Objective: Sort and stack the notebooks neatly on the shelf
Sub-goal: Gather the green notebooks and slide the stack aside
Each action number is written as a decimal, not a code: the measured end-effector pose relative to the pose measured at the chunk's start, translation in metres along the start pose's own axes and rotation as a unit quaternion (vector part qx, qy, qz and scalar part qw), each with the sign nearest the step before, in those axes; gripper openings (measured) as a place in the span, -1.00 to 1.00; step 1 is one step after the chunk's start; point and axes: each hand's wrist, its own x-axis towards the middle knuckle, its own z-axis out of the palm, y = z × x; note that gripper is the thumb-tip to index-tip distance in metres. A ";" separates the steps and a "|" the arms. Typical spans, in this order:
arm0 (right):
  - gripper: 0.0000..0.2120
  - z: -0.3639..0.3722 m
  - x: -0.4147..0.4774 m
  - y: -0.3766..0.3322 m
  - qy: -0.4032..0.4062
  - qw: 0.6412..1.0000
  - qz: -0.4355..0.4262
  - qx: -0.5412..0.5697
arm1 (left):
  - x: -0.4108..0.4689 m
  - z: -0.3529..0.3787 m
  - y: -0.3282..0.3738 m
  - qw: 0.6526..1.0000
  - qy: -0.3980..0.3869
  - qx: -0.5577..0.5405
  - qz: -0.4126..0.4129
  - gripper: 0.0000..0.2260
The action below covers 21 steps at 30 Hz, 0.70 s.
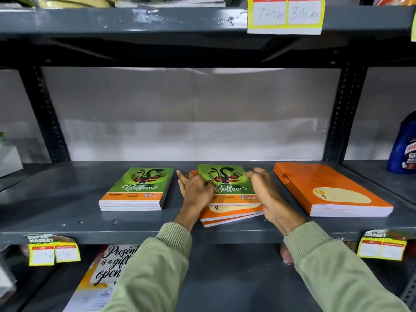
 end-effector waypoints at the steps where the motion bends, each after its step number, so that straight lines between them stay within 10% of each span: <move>1: -0.60 0.001 -0.001 -0.002 0.007 0.999 0.009 0.053 | 0.001 -0.001 0.003 1.000 -0.002 -0.026 0.001 -0.76; 8: -0.86 0.038 -0.006 -0.026 0.018 0.986 -0.032 0.165 | 0.015 -0.051 0.002 0.964 0.003 -0.265 -0.030 -0.94; 21: -0.45 0.211 -0.043 -0.032 -0.104 0.993 -0.056 -0.026 | 0.041 -0.181 -0.128 0.986 0.060 -0.097 -0.123 -0.80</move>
